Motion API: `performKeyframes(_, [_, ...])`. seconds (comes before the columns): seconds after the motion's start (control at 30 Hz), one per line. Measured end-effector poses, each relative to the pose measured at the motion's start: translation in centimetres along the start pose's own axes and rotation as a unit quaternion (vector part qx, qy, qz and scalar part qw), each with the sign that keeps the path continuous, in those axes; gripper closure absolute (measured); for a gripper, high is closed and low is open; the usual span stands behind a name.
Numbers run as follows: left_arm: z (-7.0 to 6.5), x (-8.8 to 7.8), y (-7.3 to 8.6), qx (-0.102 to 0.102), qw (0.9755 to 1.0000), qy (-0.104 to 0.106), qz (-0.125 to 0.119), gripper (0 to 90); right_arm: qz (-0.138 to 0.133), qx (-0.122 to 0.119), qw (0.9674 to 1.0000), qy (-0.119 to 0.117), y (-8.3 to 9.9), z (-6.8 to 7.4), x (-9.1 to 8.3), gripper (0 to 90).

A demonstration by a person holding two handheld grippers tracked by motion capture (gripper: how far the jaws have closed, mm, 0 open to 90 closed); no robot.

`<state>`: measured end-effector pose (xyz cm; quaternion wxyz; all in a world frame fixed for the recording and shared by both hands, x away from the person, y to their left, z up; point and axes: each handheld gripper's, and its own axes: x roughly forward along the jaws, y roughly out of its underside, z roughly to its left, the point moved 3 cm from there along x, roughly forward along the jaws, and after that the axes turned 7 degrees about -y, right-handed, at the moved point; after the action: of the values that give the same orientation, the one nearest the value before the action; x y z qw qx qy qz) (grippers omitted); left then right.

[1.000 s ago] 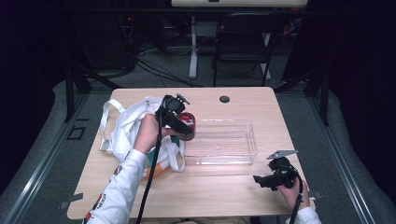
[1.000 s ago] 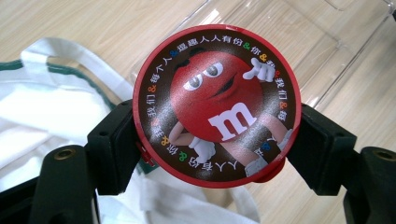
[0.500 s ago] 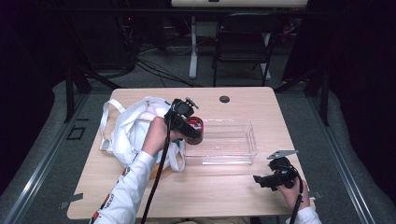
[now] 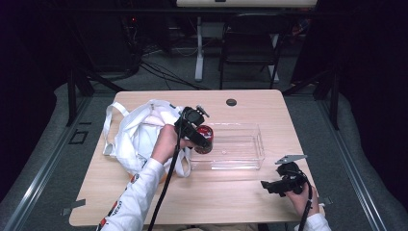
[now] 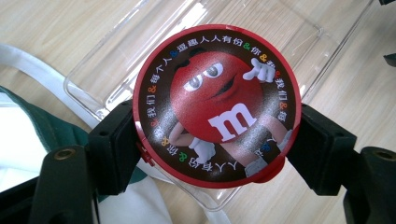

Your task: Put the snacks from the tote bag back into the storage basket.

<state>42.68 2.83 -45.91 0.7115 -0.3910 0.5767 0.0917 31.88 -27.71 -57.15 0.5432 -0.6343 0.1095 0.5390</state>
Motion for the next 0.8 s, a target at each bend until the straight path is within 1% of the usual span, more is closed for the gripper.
performKeyframes(0.07, [0.0,0.3,0.1,0.000,1.0000,-0.001,0.000,25.5,0.000,0.000,1.0000,-0.001,0.0,0.0,0.0,13.5])
performKeyframes(0.4, [-0.2,1.6,0.6,-0.001,0.9999,0.007,0.013,25.5,0.001,-0.001,1.0000,-0.001,0.0,0.0,0.0,13.5])
performKeyframes(0.6, [-0.1,2.4,0.9,-0.002,0.9997,0.011,0.024,25.6,0.003,-0.002,1.0000,0.001,0.0,0.0,0.0,13.5])
performKeyframes(0.8, [-0.1,3.1,1.3,-0.004,0.9993,0.012,0.034,25.5,0.001,-0.001,1.0000,-0.003,0.0,0.0,0.0,13.5])
